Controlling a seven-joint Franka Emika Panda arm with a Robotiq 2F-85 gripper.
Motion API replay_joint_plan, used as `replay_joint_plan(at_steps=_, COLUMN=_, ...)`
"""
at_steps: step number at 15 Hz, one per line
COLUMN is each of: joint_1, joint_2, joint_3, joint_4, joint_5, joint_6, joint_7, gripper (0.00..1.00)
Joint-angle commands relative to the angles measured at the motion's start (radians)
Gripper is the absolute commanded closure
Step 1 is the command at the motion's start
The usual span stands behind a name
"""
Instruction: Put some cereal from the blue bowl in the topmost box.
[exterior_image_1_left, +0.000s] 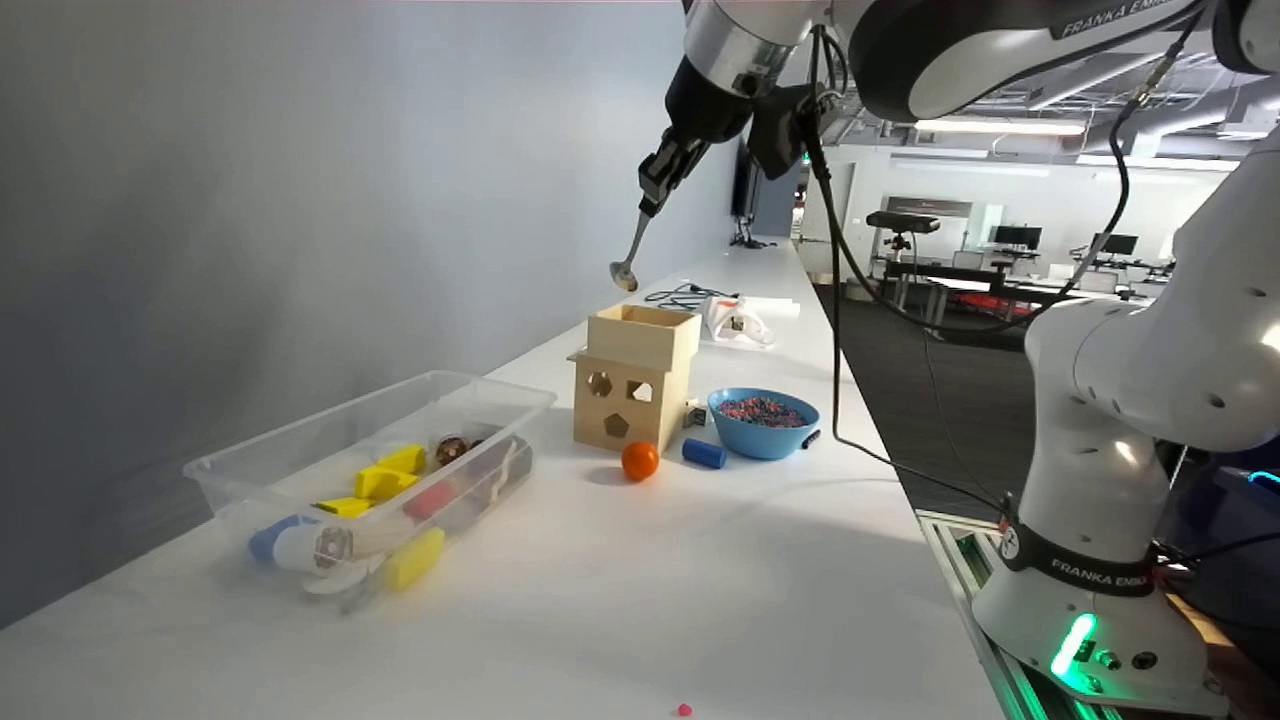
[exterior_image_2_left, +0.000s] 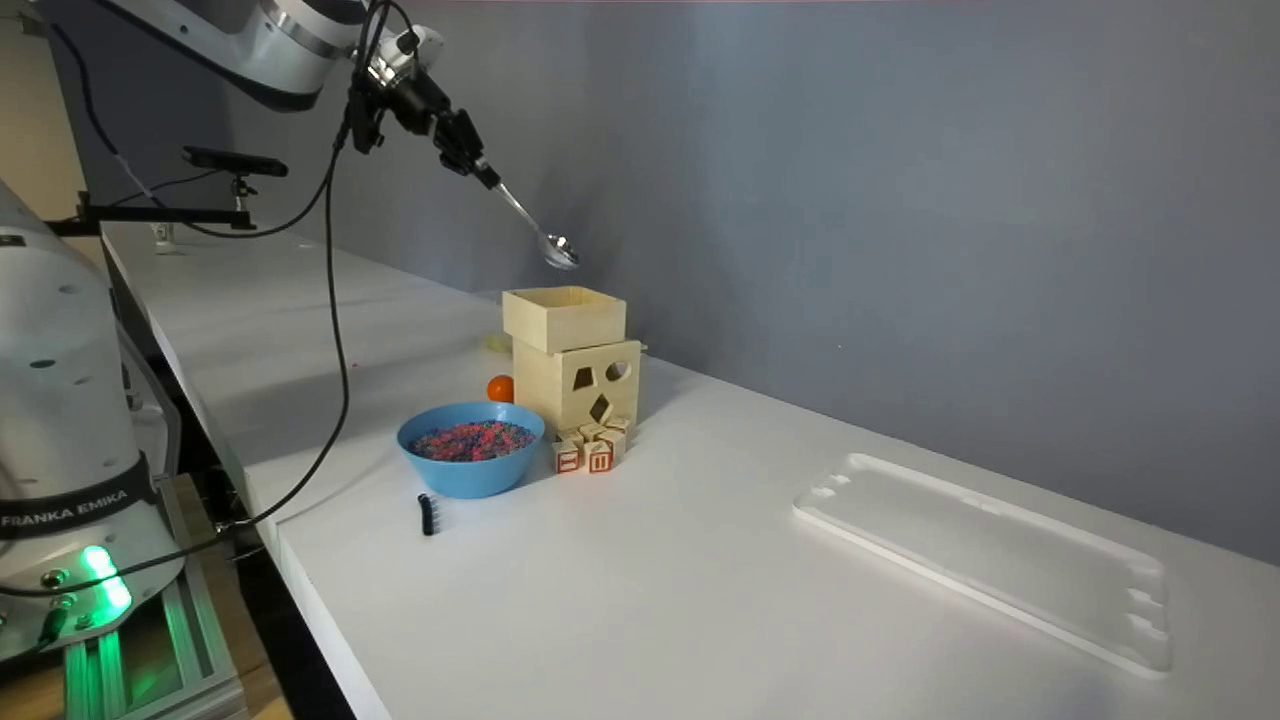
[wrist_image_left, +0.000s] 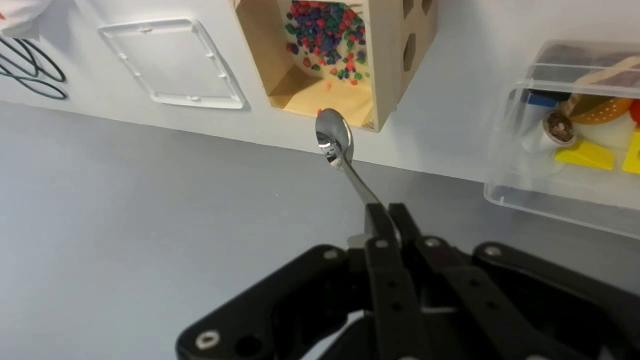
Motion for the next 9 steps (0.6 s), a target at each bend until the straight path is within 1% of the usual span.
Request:
replay_joint_plan(at_steps=1, joint_1=-0.041, joint_2=-0.082, joint_3=0.038, joint_4=-0.052, joint_5=-0.041, joint_6=0.009, joint_7=0.050, gripper=0.99)
replay_joint_plan(at_steps=2, joint_1=-0.034, joint_2=-0.087, joint_3=0.030, joint_4=-0.056, joint_5=-0.016, joint_6=0.016, joint_7=0.036, gripper=0.99)
replay_joint_plan(at_steps=4, joint_1=-0.045, joint_2=-0.101, joint_3=0.038, joint_4=-0.062, joint_5=-0.023, joint_6=-0.006, joint_7=0.036, gripper=0.99)
replay_joint_plan(at_steps=5, joint_1=-0.039, joint_2=-0.107, joint_3=0.034, joint_4=-0.068, joint_5=-0.011, joint_6=-0.009, joint_7=0.012, gripper=0.99)
replay_joint_plan(at_steps=6, joint_1=-0.053, joint_2=-0.111, joint_3=0.053, joint_4=-0.066, joint_5=-0.037, joint_6=-0.053, joint_7=0.007, gripper=0.99)
replay_joint_plan(at_steps=7, joint_1=-0.078, joint_2=-0.130, joint_3=0.087, joint_4=-0.070, joint_5=-0.087, joint_6=-0.116, joint_7=0.032, gripper=0.99)
replay_joint_plan(at_steps=9, joint_1=-0.064, joint_2=-0.159, joint_3=0.105, joint_4=-0.077, joint_5=-0.112, joint_6=-0.239, joint_7=-0.001, gripper=0.99)
